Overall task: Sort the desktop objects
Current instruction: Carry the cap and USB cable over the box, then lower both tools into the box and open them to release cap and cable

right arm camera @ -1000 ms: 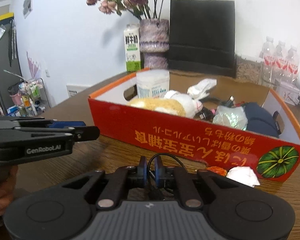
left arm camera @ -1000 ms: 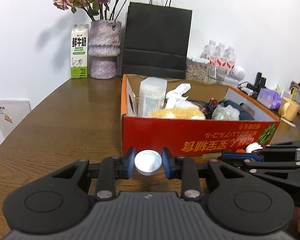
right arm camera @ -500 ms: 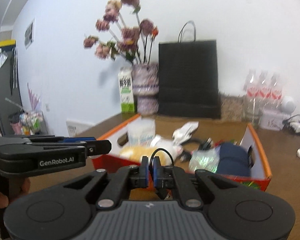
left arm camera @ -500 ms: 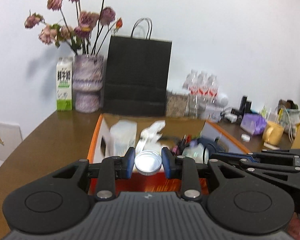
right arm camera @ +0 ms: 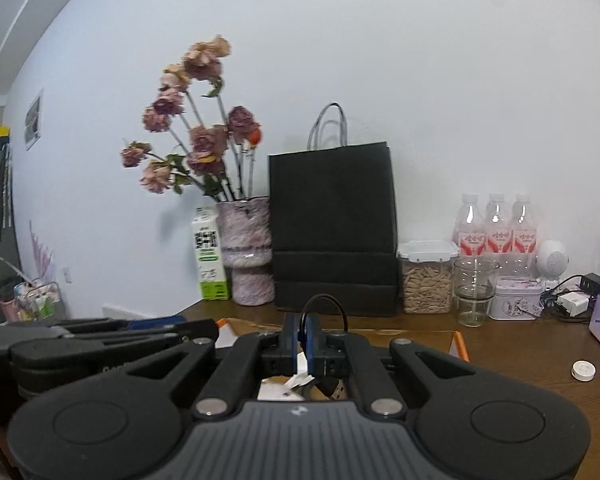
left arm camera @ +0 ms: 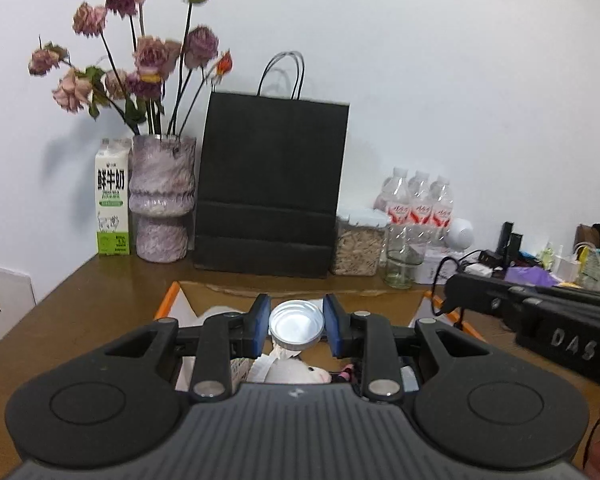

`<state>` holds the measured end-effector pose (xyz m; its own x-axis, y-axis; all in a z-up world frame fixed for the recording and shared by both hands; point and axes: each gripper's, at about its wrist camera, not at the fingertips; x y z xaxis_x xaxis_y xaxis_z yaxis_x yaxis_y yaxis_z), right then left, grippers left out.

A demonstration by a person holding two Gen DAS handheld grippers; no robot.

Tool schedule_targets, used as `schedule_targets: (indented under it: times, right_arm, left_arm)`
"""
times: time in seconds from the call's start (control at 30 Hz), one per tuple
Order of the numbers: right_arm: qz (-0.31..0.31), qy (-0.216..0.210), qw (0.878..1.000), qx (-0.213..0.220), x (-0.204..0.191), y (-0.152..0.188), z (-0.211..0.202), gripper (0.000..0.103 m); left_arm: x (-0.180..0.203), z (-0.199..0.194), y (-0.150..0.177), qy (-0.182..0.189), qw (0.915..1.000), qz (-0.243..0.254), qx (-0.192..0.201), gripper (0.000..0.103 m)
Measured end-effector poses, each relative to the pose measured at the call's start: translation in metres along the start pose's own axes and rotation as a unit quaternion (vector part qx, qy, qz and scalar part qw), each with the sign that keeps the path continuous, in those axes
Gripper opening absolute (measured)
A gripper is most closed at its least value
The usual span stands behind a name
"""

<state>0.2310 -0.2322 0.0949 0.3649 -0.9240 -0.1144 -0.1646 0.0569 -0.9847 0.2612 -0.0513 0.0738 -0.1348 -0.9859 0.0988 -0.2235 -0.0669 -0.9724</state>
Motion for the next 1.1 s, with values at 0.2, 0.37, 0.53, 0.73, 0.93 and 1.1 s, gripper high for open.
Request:
schedule_targets:
  times: [0.2,0.37,0.53,0.73,0.93,1.1]
  right_arm:
    - [0.026,-0.006,0.999,-0.033,0.025,0.025,0.025,0.003]
    - [0.038,-0.007,0.998,-0.054,0.029,0.037,0.034,0.003]
    - [0.031,-0.007,0.998,-0.051,0.025,0.040,0.030,0.003]
    - [0.026,0.001,0.998,-0.064,0.023,0.045,0.033,0.050]
    - [0.024,0.040,0.998,-0.033,0.025,0.043,0.023,0.103]
    - [0.017,0.040,0.998,-0.039,0.025,0.044,0.022,0.103]
  left_arm:
    - [-0.003,0.025,0.023,-0.018,0.9990,0.019,-0.036,0.029]
    - [-0.003,0.026,0.028,-0.024,0.9986,0.027,-0.040,0.029]
    - [-0.001,0.023,0.029,-0.022,0.9986,0.033,-0.035,0.029]
    - [0.004,0.017,0.029,-0.056,0.9972,0.048,-0.009,0.089]
    - [-0.003,0.006,0.024,-0.087,0.9953,0.036,0.025,0.103]
    - [-0.003,0.006,0.025,-0.092,0.9947,0.038,0.025,0.103]
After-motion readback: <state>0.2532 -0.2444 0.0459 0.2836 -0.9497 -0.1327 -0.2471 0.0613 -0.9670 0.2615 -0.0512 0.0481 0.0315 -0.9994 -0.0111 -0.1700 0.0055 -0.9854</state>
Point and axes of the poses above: each gripper's, at about its wrist camera, not at the fingertips, and z roughly the way its jaws point, x to its right, y to its underside, and after that the axes turned 5 degrees about x, right-handed
